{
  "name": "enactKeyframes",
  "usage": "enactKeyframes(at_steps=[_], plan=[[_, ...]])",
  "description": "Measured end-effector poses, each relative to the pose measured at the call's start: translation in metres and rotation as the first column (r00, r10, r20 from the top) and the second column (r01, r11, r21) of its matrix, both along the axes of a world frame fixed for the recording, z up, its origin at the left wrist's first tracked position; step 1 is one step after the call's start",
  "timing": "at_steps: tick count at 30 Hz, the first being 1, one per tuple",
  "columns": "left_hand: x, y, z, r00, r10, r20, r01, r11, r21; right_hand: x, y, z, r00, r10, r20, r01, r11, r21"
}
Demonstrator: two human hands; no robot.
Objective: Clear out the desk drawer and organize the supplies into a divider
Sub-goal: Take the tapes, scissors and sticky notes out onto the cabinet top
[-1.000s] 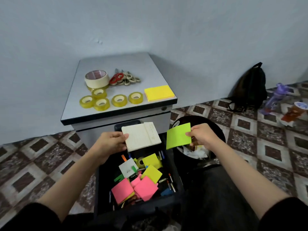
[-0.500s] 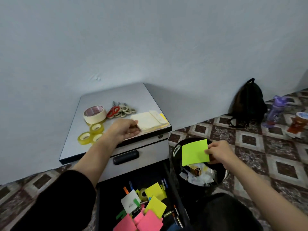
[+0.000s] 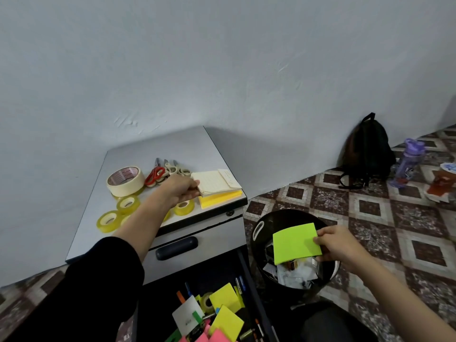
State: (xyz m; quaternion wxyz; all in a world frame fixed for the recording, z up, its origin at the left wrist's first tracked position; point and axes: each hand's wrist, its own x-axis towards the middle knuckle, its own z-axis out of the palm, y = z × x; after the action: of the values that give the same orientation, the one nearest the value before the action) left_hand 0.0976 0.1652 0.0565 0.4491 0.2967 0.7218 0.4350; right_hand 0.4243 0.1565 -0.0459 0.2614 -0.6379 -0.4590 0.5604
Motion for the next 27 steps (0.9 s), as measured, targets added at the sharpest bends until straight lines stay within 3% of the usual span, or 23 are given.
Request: enactKeyframes(at_steps=[9,17,27], plan=[[0.002,-0.002,-0.004,0.998,-0.023,-0.051,0.020,0.998,-0.054,-0.004,-0.004,-0.008,1.000,0.016,-0.009,-0.017,0.999,-0.038],[0.000,0.001,0.004,0.970,-0.102,-0.219,0.091,0.994,-0.060,-0.005,-0.004,-0.009,0.999,0.021,-0.031,-0.023,0.999,-0.045],[-0.002,0.007,0.001,0.955,-0.125,-0.270,0.107,0.991,-0.080,-0.004,-0.009,-0.005,1.000,0.018,-0.014,-0.019,0.999,-0.039]])
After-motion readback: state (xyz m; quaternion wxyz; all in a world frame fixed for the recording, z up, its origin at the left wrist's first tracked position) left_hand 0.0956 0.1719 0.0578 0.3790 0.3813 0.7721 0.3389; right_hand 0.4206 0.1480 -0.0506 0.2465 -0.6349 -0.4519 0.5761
